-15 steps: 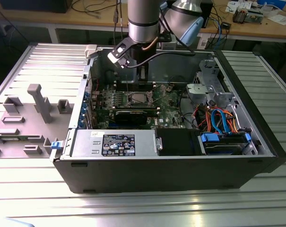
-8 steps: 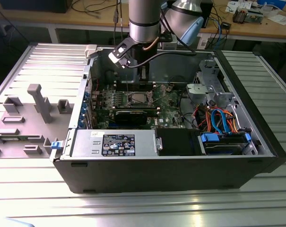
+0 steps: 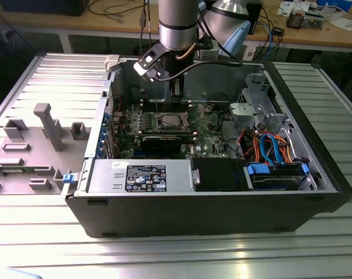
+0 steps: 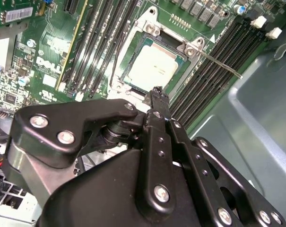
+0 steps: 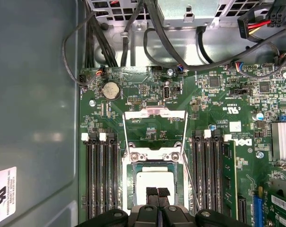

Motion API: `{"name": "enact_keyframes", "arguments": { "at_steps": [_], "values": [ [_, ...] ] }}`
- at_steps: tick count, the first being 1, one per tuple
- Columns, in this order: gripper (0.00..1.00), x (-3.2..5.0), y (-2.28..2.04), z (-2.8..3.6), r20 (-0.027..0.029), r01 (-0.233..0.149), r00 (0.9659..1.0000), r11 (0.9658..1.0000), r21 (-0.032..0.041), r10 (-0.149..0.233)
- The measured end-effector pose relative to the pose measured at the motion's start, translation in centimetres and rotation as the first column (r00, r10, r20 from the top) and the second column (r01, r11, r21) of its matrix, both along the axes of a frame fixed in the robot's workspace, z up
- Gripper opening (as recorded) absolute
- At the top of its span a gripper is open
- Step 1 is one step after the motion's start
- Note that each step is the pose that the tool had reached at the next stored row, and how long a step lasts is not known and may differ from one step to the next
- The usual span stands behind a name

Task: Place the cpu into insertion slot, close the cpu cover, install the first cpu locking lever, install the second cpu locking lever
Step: 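Close the cpu cover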

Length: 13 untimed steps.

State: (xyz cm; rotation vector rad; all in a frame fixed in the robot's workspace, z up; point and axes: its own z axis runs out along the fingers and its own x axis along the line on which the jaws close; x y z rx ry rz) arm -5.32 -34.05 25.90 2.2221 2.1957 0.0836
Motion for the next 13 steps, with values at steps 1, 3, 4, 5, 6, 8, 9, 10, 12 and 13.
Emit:
{"name": "enact_keyframes", "arguments": {
  "at_steps": [1, 3, 4, 5, 6, 8, 9, 10, 12, 13],
  "values": [
    [0.11, 0.00, 0.00, 0.02, -0.0001, 0.000, 1.0000, 1.0000, -0.0001, 0.000],
    [0.11, 0.00, 0.00, 0.07, -0.0002, 0.000, 1.0000, 1.0000, -0.0003, 0.000],
    [0.11, 0.00, 0.00, 0.08, -0.0002, 0.000, 1.0000, 1.0000, -0.0002, 0.000],
    [0.11, 0.00, 0.00, 0.08, -0.0002, 0.000, 1.0000, 1.0000, -0.0002, 0.000],
    [0.11, 0.04, -0.01, 0.08, -0.0003, 0.000, 1.0000, 1.0000, -0.0003, 0.000],
    [0.11, 0.16, -0.01, 0.09, -0.0003, 0.000, 1.0000, 1.0000, -0.0004, 0.000],
    [0.11, 0.23, -0.01, 0.08, -0.0002, 0.000, 1.0000, 1.0000, -0.0003, 0.000],
    [0.11, 0.28, -0.01, 0.08, -0.0002, 0.000, 1.0000, 1.0000, -0.0004, 0.000],
    [0.11, 0.37, -0.01, 0.08, -0.0002, 0.000, 1.0000, 1.0000, -0.0003, 0.000],
    [0.11, 0.40, -0.01, 0.08, -0.0002, 0.000, 1.0000, 1.0000, -0.0003, 0.000]
  ]
}}
